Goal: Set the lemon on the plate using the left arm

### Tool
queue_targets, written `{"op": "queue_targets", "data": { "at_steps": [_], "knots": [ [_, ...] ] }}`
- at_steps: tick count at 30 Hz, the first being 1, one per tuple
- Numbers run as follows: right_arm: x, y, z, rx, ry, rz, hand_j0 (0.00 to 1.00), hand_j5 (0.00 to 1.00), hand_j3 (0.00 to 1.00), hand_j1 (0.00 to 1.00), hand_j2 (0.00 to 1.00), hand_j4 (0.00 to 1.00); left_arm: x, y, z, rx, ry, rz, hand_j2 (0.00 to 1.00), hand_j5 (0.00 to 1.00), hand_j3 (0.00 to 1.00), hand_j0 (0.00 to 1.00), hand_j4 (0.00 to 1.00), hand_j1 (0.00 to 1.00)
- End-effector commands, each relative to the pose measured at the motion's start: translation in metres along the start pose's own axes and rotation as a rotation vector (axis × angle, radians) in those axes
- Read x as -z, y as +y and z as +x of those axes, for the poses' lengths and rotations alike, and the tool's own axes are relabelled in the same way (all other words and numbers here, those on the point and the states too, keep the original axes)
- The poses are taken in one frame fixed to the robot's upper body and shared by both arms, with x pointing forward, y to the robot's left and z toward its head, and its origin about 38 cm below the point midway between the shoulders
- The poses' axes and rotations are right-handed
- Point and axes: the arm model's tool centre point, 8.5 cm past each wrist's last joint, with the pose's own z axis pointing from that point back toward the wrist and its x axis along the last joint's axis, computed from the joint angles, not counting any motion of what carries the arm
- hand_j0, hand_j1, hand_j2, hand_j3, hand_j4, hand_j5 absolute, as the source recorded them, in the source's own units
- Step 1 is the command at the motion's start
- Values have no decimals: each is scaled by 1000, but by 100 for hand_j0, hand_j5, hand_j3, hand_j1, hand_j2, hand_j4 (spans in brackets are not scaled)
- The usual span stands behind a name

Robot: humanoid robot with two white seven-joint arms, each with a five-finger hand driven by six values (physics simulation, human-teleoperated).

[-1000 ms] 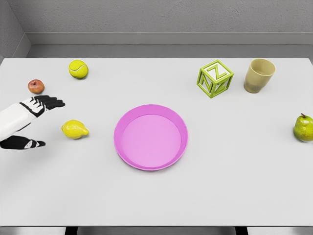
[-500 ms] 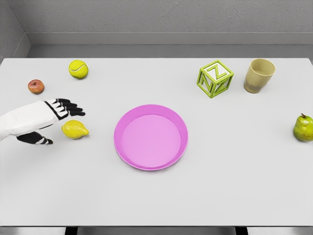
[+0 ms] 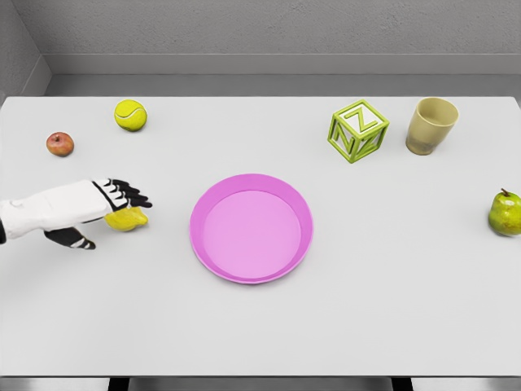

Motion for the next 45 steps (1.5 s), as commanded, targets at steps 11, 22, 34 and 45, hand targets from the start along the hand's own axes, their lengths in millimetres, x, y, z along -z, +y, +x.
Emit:
{"op": "queue_targets", "data": {
  "at_steps": [11, 22, 34, 45],
  "knots": [
    [0, 0, 0, 0, 0, 0, 100, 100, 100, 100, 100, 100, 14, 3, -11, -35, 12, 36, 100, 100, 100, 100, 100, 100],
    [0, 0, 0, 0, 0, 0, 100, 100, 100, 100, 100, 100, 25, 2, -7, 34, 14, 5, 97, 97, 97, 97, 97, 97],
    [0, 0, 0, 0, -1, 0, 100, 100, 100, 100, 100, 100, 25, -10, -18, 11, 38, -33, 89, 89, 89, 89, 89, 89],
    [0, 0, 0, 0, 0, 0, 100, 100, 100, 100, 100, 100, 27, -9, -16, 30, 35, -44, 49, 49, 49, 49, 49, 49]
  ]
}}
